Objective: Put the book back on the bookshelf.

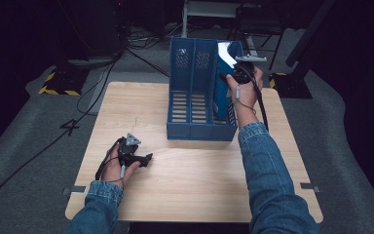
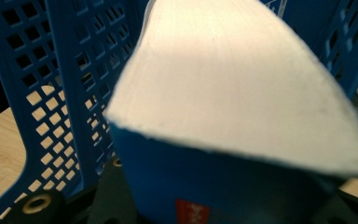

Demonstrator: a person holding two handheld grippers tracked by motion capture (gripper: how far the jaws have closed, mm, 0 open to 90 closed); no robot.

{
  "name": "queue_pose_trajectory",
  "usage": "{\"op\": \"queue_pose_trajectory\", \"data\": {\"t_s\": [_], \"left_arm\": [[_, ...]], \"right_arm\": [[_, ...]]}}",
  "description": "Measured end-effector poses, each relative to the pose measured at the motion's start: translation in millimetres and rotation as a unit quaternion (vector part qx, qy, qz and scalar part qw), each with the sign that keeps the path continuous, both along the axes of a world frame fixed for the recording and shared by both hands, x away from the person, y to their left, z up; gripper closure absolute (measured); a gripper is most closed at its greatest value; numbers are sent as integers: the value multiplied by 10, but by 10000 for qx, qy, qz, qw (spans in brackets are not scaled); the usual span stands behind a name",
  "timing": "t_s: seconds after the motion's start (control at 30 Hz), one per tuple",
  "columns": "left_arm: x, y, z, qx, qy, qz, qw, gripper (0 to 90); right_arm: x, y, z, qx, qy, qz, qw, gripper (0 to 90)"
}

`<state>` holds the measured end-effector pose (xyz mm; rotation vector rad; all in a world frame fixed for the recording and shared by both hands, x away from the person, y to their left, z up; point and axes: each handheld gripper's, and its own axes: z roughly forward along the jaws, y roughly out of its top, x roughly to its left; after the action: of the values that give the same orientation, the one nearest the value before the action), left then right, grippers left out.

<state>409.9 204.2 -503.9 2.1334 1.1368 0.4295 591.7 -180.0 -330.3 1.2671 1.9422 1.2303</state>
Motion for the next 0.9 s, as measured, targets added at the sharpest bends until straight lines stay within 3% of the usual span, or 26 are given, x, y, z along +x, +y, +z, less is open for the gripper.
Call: {"op": "queue_pose_trajectory", "data": {"t_s": [0.37,0.47,0.63,0.9], "left_arm": [[-1,-2,0,9,-13,6,10000,183],[-5,-5,-3,-4,-19,10,10000,184],[-14,-3,-3,6,-39,-4,10000,184],[-48,10,-1,18,-25,-25,10000,185]], "right_arm": [[-26,-16,-148,9,30,-72,10000,598],[-51,-41,-188,149,50,-162,9997,595],[-131,-15,-230,-68,-62,-194,9998,591],[-139,-10,-239,-102,-116,-200,9997,576]]}}
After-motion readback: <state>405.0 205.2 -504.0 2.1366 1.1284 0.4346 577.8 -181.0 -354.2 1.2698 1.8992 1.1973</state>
